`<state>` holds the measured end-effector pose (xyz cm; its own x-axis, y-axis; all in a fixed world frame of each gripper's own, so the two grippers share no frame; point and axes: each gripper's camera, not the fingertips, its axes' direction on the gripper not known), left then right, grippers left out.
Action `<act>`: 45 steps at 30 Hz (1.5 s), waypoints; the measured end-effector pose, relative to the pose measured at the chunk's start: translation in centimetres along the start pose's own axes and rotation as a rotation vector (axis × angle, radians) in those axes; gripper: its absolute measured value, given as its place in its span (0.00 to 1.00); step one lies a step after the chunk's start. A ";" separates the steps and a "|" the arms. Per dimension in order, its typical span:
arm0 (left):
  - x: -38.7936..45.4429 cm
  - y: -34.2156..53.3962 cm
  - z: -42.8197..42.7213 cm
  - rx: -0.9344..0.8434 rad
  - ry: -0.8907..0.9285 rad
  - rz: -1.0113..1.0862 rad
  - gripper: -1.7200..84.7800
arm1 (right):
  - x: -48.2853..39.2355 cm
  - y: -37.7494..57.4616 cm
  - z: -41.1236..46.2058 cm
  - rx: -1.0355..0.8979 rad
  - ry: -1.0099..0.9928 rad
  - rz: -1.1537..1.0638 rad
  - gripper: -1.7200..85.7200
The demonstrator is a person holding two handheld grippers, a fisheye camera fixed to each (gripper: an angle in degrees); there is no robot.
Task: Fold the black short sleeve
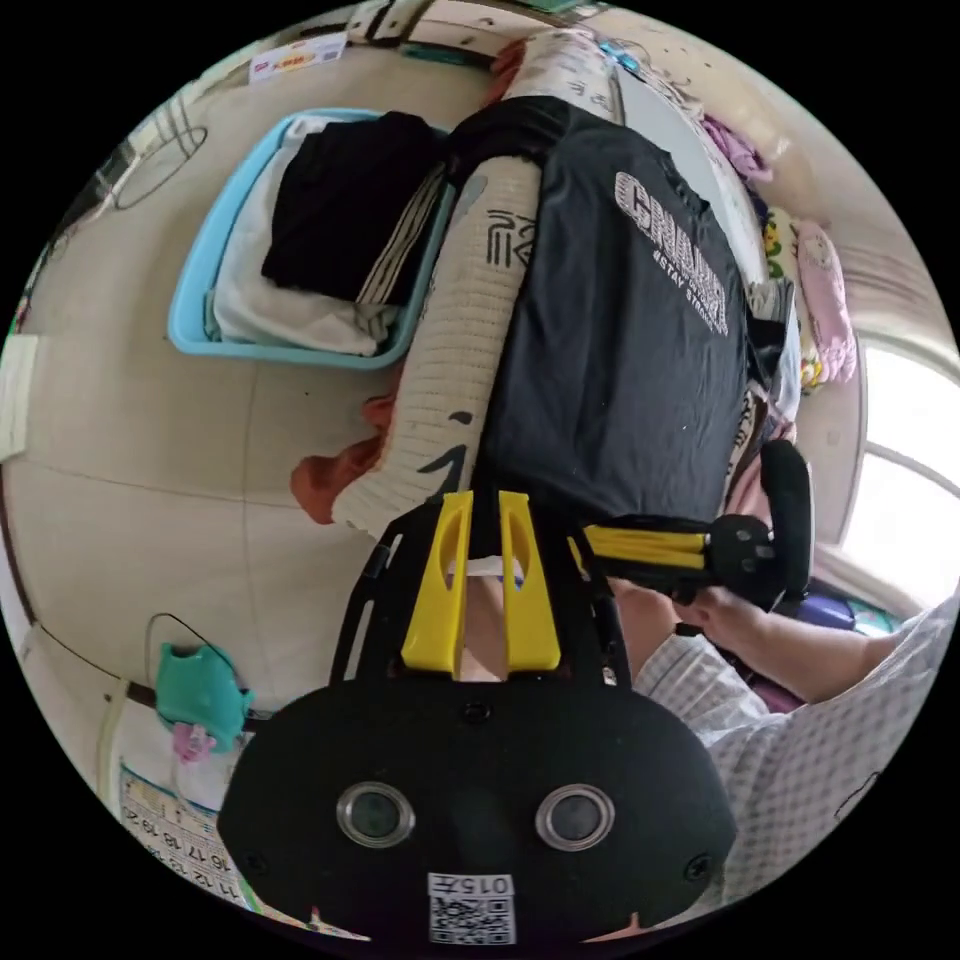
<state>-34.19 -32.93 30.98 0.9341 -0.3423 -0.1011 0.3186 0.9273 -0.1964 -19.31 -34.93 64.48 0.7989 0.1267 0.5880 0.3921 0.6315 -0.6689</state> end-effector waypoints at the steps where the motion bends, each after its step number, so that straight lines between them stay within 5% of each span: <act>1: -0.1 -0.3 1.0 -0.036 0.024 -0.018 0.08 | -0.1 0.8 -0.9 0.000 -0.018 -0.002 0.02; 11: 3.8 -1.0 0.4 -0.158 -0.155 -0.023 0.01 | 2.8 9.0 -11.6 -0.008 -0.017 0.126 0.03; 17: 10.1 -2.2 -2.9 -0.177 -0.463 -0.022 0.03 | 9.4 17.4 -24.7 0.317 -0.091 0.437 0.09; 23: 23.0 -5.8 -8.8 0.218 -0.269 0.191 0.04 | 14.5 25.9 -39.8 0.660 0.014 0.613 0.09; 30: 43.8 -13.6 -11.6 0.910 0.276 0.620 0.15 | 15.1 26.9 -49.4 0.840 0.119 0.657 0.10; 35: 60.3 -22.7 -6.7 0.512 0.362 0.905 0.18 | 14.2 24.4 -51.3 0.787 0.166 0.782 0.12; 40: 75.2 -26.8 2.2 0.106 0.095 1.045 0.15 | 10.6 23.8 -53.8 0.767 0.163 0.832 0.12; 45: 82.6 -29.2 6.0 0.036 0.059 0.975 0.15 | 7.0 24.0 -56.4 0.747 0.056 0.812 0.11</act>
<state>34.67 -87.43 34.26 0.7812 0.5712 -0.2519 -0.5839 0.8113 0.0291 21.41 -62.06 26.84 0.7210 0.6900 0.0641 -0.6176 0.6818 -0.3921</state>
